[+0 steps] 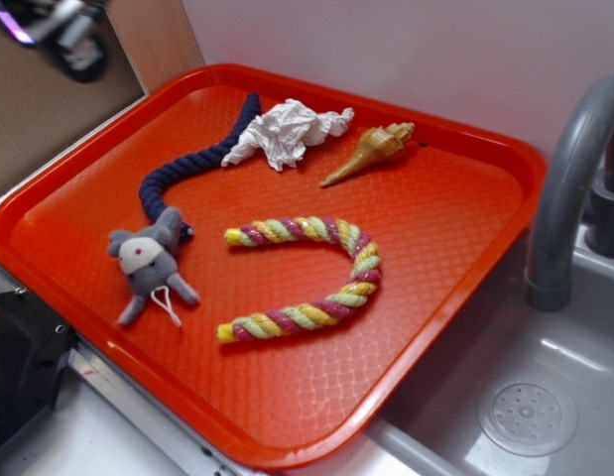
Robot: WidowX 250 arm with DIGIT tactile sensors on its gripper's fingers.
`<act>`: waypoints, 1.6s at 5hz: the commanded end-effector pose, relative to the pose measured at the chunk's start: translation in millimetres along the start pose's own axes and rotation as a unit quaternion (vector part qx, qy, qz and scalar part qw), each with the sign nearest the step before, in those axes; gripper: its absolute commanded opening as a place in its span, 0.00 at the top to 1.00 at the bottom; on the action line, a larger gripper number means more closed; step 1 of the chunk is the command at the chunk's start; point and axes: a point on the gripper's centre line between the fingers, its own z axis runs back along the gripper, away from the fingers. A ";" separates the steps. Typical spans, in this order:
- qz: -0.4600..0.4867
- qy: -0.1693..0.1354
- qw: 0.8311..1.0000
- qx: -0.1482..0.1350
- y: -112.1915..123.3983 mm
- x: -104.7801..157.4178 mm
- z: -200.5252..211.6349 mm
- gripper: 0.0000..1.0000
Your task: Grab the shell.
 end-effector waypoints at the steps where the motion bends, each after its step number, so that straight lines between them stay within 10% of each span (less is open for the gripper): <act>1: -0.031 -0.004 1.000 -0.004 -17.2 55.5 -69.7 0.00; 4: -0.051 0.033 0.998 -0.004 -40.0 103.3 -144.3 0.00; 8: -0.087 0.080 0.993 0.027 -52.9 104.0 -199.9 0.00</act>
